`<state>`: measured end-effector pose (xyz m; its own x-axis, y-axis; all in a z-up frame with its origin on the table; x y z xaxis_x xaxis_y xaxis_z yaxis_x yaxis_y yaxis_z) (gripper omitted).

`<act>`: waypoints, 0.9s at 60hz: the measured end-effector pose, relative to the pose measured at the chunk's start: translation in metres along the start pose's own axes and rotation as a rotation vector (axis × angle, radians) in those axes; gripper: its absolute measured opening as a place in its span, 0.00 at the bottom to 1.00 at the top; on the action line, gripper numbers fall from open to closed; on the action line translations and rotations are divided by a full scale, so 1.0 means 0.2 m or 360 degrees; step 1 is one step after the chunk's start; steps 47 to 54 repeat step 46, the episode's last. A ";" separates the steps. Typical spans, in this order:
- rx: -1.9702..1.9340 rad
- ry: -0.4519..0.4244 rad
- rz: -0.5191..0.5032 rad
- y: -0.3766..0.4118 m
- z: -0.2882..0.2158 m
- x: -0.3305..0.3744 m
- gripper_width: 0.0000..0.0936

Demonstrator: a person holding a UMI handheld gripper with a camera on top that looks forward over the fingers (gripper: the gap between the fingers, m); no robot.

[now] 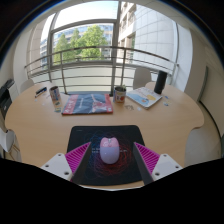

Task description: Arrange mouse

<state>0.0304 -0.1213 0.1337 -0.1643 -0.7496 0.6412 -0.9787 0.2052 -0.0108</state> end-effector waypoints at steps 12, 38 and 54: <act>0.0028 -0.0054 0.0005 0.03 0.06 0.48 0.90; 0.0042 -0.0091 0.0004 -0.01 0.35 1.09 0.90; 0.0063 -0.0082 -0.0001 -0.01 0.39 1.12 0.90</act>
Point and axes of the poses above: the point between the fingertips, and its own axes, seen from behind it with the camera up: y to the left, z down, x backward, against the way the camera looks, the point moved 7 cm from there along x, backward, against the way the camera looks, and after that the axes turned 5 degrees about -x, right-handed, at the moved point
